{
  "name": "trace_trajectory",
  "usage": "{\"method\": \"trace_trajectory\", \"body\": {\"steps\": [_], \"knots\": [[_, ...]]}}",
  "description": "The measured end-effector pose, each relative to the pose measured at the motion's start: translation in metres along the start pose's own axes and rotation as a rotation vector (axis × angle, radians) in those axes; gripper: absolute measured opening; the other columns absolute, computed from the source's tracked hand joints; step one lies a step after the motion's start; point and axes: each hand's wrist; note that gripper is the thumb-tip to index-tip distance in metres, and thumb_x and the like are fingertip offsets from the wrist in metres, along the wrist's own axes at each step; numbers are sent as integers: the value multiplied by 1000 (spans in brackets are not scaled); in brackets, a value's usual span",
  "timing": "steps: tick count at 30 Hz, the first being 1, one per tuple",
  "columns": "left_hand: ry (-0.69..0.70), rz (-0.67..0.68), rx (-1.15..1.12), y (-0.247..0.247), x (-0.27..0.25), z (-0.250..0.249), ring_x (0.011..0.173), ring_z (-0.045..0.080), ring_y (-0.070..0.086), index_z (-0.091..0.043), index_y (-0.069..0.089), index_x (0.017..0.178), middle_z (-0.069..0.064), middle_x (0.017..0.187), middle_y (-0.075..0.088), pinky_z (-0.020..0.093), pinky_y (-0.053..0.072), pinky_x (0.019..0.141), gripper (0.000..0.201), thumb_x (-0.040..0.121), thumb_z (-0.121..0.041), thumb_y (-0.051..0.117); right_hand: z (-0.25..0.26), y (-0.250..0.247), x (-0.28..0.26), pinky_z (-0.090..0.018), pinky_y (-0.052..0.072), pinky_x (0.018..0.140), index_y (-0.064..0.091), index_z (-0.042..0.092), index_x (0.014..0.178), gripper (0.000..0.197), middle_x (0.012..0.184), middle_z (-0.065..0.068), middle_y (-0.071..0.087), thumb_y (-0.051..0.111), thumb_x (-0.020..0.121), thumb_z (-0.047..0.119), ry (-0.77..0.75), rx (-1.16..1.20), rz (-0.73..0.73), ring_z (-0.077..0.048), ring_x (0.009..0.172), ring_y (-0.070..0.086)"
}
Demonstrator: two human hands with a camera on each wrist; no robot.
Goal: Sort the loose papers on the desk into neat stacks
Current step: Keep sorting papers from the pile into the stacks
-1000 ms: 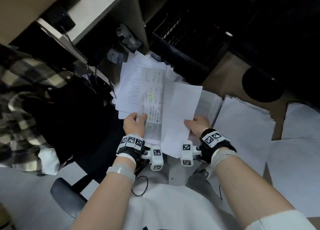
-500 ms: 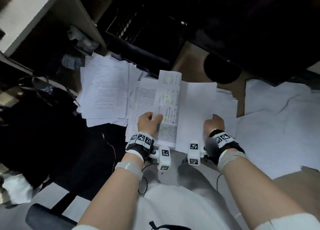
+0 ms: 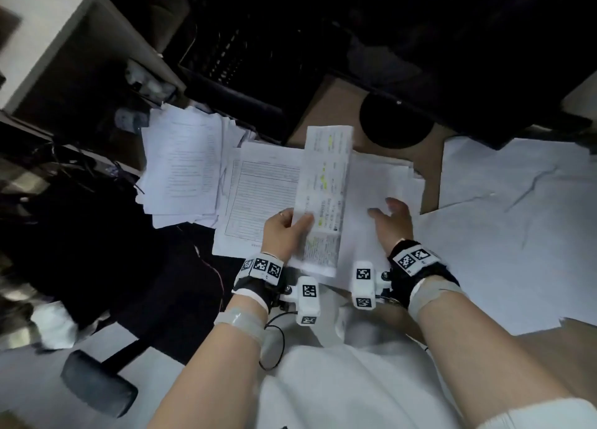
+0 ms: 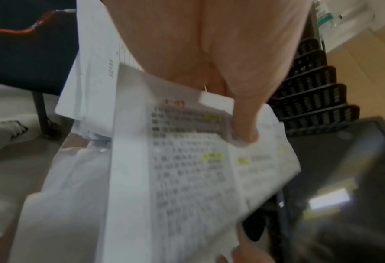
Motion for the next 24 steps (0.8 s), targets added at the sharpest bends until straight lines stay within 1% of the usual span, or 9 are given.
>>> {"method": "trace_trajectory", "body": {"steps": [2, 4, 6, 9, 13, 16, 18, 20, 24], "knots": [[-9, 70, -135, -5, -8, -8, 90, 23, 74, 2, 67, 109, 10, 99, 76, 34, 60, 76, 22, 95, -15, 66, 12, 11, -9, -27, 35, 95, 44, 10, 144, 60, 146, -6, 46, 62, 93, 35, -29, 33, 137, -25, 133, 46], [22, 11, -153, -15, -6, -13, 91, 18, 73, 1, 64, 114, 7, 102, 75, 27, 58, 74, 22, 97, -13, 62, 21, 24, -19, -40, 39, 101, 45, 11, 141, 66, 143, -9, 49, 57, 91, 54, 4, 93, 240, -30, 132, 48], [75, -130, -38, -33, 4, -14, 99, 21, 70, -2, 65, 115, 9, 109, 73, 32, 57, 86, 23, 97, -16, 61, 30, 37, -29, -52, 37, 105, 41, 18, 144, 69, 138, -8, 49, 50, 92, 62, 65, 145, 337, -29, 128, 49], [39, -263, 89, -71, 14, -3, 102, 28, 68, -2, 65, 113, 12, 109, 71, 44, 54, 95, 24, 96, -19, 60, 34, 62, -39, -50, 37, 107, 36, 25, 147, 73, 134, -3, 47, 47, 90, 68, 92, 105, 434, -24, 126, 50], [58, -337, 157, -130, 21, 17, 104, 25, 65, 0, 63, 117, 9, 111, 69, 35, 51, 94, 25, 96, -14, 58, 38, 108, -51, -43, 42, 90, 46, 18, 136, 73, 124, -5, 56, 56, 84, 68, 69, -47, 464, -26, 117, 55], [2, -295, 149, -170, 29, 28, 99, 23, 65, -3, 63, 114, 6, 106, 68, 33, 51, 89, 20, 98, -12, 56, 32, 151, -53, -39, 42, 94, 45, 12, 135, 97, 125, -7, 52, 64, 63, 75, 48, -134, 412, -28, 118, 54], [-26, -245, 140, -191, 37, 32, 98, 24, 65, -5, 63, 113, 6, 104, 68, 35, 52, 89, 18, 98, -13, 55, 33, 176, -56, -43, 40, 106, 40, 10, 144, 101, 143, -10, 47, 69, 67, 68, 23, -163, 350, -30, 129, 49], [-35, -189, 116, -209, 47, 34, 100, 24, 66, -6, 63, 115, 6, 106, 69, 37, 53, 90, 21, 98, -13, 55, 35, 196, -60, -46, 37, 111, 36, 10, 148, 94, 149, -11, 43, 71, 75, 57, 13, -168, 321, -29, 133, 46], [-49, -48, 11, -236, 63, 31, 102, 26, 67, -15, 63, 114, 8, 111, 71, 49, 53, 97, 16, 100, -19, 56, 39, 228, -64, -49, 40, 108, 45, 11, 141, 104, 141, -12, 52, 66, 59, 72, 28, -162, 331, -28, 127, 52]]}}
Point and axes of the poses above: each hand's wrist, its own x-axis towards the middle knuckle, its own y-axis out of the palm, z = x × y
